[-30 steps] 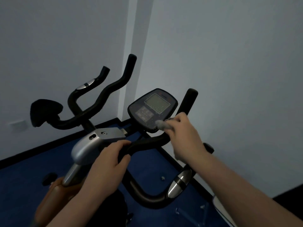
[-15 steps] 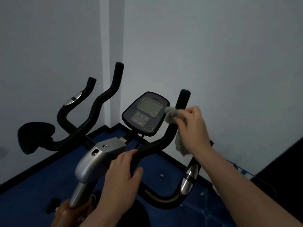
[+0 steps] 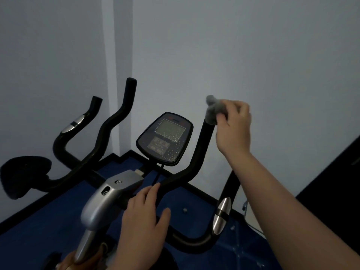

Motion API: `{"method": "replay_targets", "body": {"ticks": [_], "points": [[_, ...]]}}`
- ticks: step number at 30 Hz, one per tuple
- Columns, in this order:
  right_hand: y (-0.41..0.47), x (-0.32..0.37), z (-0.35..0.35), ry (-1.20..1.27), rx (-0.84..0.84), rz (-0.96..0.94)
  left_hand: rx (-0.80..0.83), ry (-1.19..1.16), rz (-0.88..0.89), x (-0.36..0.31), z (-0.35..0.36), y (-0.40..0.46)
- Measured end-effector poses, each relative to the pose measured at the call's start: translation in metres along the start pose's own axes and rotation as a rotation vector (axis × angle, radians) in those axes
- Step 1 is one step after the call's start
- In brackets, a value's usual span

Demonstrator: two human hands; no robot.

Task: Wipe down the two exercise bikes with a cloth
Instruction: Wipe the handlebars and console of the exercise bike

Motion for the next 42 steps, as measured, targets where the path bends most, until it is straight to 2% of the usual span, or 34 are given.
{"method": "replay_targets", "body": {"ticks": [2, 3, 7, 9, 11, 13, 17, 20, 24, 26, 28, 29, 32, 33, 34, 36, 38, 40, 42], "points": [[0.006, 0.001, 0.032, 0.096, 0.156, 0.047, -0.002, 0.014, 0.007, 0.0, 0.0, 0.0], [0.004, 0.001, 0.04, 0.144, 0.16, 0.056, -0.002, 0.024, 0.009, -0.001, 0.0, 0.0], [-0.004, -0.007, 0.027, 0.24, -0.091, 0.044, 0.003, 0.041, 0.02, -0.001, 0.002, 0.0], [-0.024, -0.03, 0.024, 0.348, -0.225, 0.177, 0.006, 0.039, 0.02, -0.001, 0.001, 0.0], [-0.056, -0.053, 0.032, 0.385, -0.254, 0.322, 0.003, 0.053, 0.018, -0.001, 0.001, 0.001], [-0.064, -0.056, 0.036, 0.407, -0.214, 0.34, 0.002, 0.07, 0.023, -0.002, 0.001, 0.001], [-0.02, -0.04, 0.027, 0.514, -0.185, 0.369, 0.007, 0.101, 0.021, -0.002, 0.002, 0.001], [-0.05, -0.051, 0.042, 0.4, -0.135, 0.345, 0.007, 0.112, 0.01, -0.002, 0.003, 0.001], [-0.105, -0.08, 0.053, 0.273, 0.097, 0.506, -0.005, 0.113, 0.012, -0.003, 0.004, 0.001], [-0.094, -0.067, 0.041, 0.251, 0.117, 0.428, -0.012, 0.114, 0.007, -0.002, 0.004, 0.001], [-0.075, -0.027, 0.013, 0.246, -0.023, 0.163, -0.027, 0.09, 0.009, -0.003, 0.002, 0.002], [-0.068, -0.005, 0.007, 0.173, -0.039, 0.004, -0.036, 0.064, 0.008, -0.003, 0.001, 0.002], [-0.07, 0.015, 0.049, -0.409, 0.287, -0.376, -0.063, -0.058, 0.002, 0.003, -0.003, 0.001], [-0.079, 0.006, 0.059, -0.485, 0.387, -0.411, -0.07, -0.113, -0.007, 0.005, -0.004, 0.0], [-0.089, -0.001, 0.061, -0.456, 0.426, -0.406, -0.084, -0.176, -0.022, 0.007, -0.006, -0.001], [-0.114, -0.002, 0.055, -0.314, 0.324, -0.348, -0.112, -0.317, -0.089, 0.014, -0.009, -0.002], [-0.141, 0.007, 0.059, -0.283, 0.253, -0.346, -0.135, -0.414, -0.146, 0.02, -0.011, -0.007], [-0.145, 0.018, 0.066, -0.29, 0.313, -0.414, -0.113, -0.352, -0.105, 0.018, -0.014, -0.015], [-0.13, 0.019, 0.067, -0.342, 0.437, -0.507, -0.069, -0.162, -0.035, 0.015, -0.016, -0.024]]}}
Point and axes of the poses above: each hand's wrist, its own y-axis towards the middle knuckle, its own z-axis out of the palm, x = y × z, the point moved 9 cm from there along y, towards the middle knuckle, and after that the axes turned 6 degrees about z, right-handed, at the moved point
